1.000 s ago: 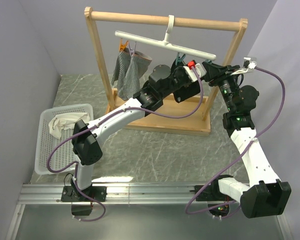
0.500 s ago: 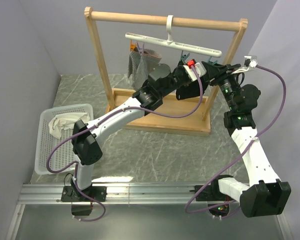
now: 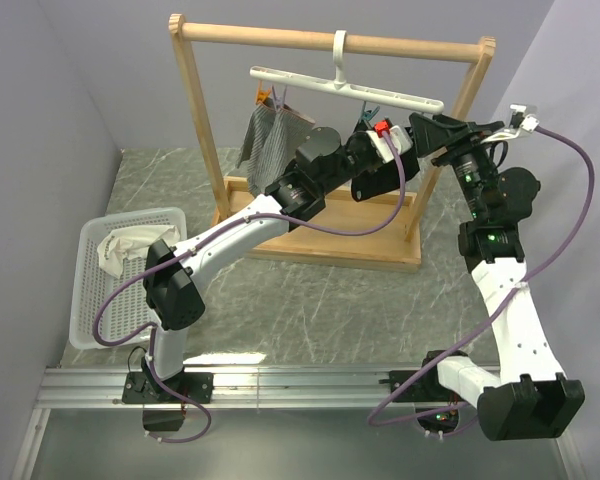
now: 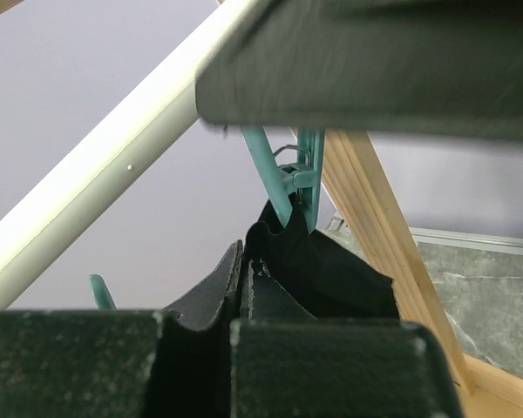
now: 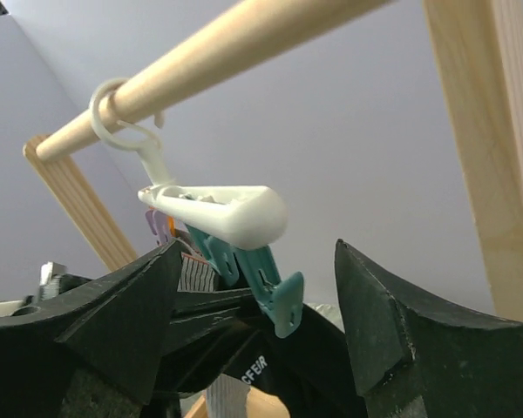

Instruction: Clip the underwear to the hanger

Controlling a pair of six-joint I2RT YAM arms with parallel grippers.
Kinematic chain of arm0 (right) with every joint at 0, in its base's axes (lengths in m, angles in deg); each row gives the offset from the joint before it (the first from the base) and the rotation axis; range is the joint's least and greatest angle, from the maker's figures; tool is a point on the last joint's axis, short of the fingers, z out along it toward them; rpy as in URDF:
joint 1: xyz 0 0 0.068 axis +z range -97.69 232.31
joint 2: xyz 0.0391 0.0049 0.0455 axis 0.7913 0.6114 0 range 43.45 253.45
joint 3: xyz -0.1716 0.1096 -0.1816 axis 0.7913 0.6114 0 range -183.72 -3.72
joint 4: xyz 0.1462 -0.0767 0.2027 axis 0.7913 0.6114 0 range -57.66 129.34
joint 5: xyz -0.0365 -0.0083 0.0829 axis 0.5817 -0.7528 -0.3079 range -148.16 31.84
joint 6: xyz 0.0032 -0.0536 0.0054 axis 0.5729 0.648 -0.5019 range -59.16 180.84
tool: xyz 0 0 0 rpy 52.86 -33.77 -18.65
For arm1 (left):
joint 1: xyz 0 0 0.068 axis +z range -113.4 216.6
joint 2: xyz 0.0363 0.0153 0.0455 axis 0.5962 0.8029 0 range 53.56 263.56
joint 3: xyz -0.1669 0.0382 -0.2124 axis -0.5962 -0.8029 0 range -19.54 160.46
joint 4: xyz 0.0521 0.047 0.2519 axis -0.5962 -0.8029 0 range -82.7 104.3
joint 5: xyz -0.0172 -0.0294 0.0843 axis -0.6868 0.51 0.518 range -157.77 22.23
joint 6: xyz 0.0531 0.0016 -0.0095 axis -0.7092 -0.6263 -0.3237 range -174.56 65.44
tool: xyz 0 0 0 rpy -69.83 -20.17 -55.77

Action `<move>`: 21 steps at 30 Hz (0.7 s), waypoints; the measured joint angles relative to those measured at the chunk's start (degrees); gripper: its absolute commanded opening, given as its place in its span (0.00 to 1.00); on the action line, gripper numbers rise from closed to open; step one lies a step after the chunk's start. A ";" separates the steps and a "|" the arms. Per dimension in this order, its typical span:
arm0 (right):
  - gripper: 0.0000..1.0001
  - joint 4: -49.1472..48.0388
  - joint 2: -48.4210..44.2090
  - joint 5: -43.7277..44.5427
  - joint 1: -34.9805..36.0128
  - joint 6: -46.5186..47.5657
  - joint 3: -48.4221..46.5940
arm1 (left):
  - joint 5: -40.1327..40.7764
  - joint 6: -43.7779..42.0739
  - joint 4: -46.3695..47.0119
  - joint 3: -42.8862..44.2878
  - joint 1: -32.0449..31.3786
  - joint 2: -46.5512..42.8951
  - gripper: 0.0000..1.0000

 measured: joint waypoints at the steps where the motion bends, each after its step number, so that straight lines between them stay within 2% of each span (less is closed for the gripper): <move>1: 0.79 0.50 -0.35 -0.17 -0.22 -0.13 -0.39 | -0.02 0.00 0.00 0.00 0.00 0.00 0.00; 8: 0.85 5.55 -2.45 -3.67 -4.90 0.76 -3.45 | -0.85 -0.02 -0.04 -0.11 0.02 -0.04 0.03; 12: 0.87 8.57 -2.60 -7.96 -8.35 1.18 -5.01 | -0.96 -0.02 -0.33 -1.09 0.02 -0.74 0.20; 13: 0.87 9.40 -2.60 -9.09 -9.07 1.20 -5.31 | -1.01 0.09 -0.46 -1.53 0.02 -1.09 0.27; 15: 0.88 10.69 -2.60 -11.10 -10.25 1.40 -5.66 | -1.05 0.09 -0.72 -2.73 0.02 -2.05 0.31; 16: 0.88 11.37 -2.58 -12.00 -10.71 1.57 -5.84 | -1.05 0.15 -1.01 -3.26 0.02 -2.54 0.38; 21: 0.92 14.82 -2.49 -16.15 -12.79 2.73 -7.21 | -1.01 0.68 -1.55 -5.84 0.09 -5.22 0.56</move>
